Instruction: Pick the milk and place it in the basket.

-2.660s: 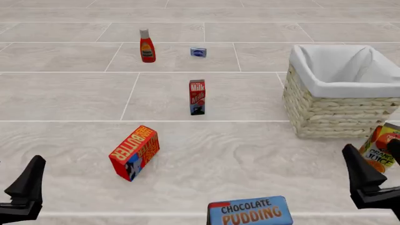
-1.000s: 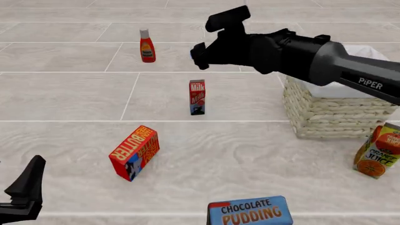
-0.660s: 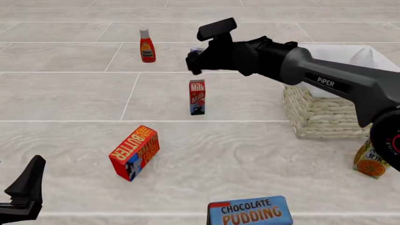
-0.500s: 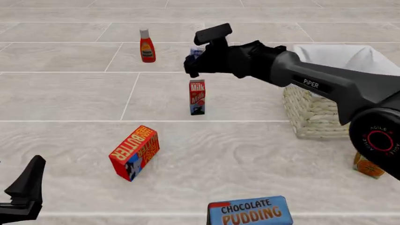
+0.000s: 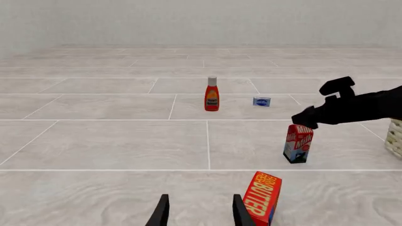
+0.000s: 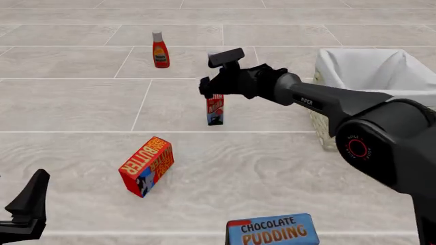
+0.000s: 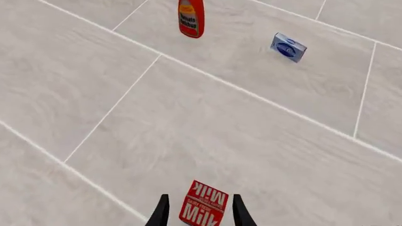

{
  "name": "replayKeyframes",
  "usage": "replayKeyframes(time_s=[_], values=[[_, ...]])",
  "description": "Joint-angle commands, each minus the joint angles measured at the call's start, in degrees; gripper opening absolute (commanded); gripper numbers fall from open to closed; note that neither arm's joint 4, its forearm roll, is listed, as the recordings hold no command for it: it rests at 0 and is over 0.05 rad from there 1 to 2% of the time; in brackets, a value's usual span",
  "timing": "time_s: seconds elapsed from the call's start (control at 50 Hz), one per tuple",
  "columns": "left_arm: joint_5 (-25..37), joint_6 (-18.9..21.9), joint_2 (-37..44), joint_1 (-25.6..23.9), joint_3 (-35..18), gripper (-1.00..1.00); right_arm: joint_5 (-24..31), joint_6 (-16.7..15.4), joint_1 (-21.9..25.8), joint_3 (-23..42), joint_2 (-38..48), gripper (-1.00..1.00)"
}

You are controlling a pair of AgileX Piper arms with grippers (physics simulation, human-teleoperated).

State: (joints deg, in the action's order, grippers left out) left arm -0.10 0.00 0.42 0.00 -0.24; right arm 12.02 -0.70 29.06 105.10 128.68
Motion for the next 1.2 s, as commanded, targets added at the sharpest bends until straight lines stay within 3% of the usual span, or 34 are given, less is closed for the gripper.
replayKeyframes(time_s=[0.02, 0.6, 0.62, 1.2], values=[[0.0, 0.0, 0.0, 0.0, 0.0, 1.0, -0.1, 0.5, -0.6, 1.6, 2.8, 1.0], [0.0, 0.0, 0.0, 0.0, 0.0, 1.0, -0.1, 2.7, -0.8, 4.4, 9.7, 1.0], [0.0, 0.0, 0.0, 0.0, 0.0, 1.0, -0.7, 2.3, -1.5, 3.8, 9.2, -1.0], [0.0, 0.0, 0.0, 0.0, 0.0, 1.0, -0.6, 0.1, -0.7, -0.2, 1.7, -1.0]])
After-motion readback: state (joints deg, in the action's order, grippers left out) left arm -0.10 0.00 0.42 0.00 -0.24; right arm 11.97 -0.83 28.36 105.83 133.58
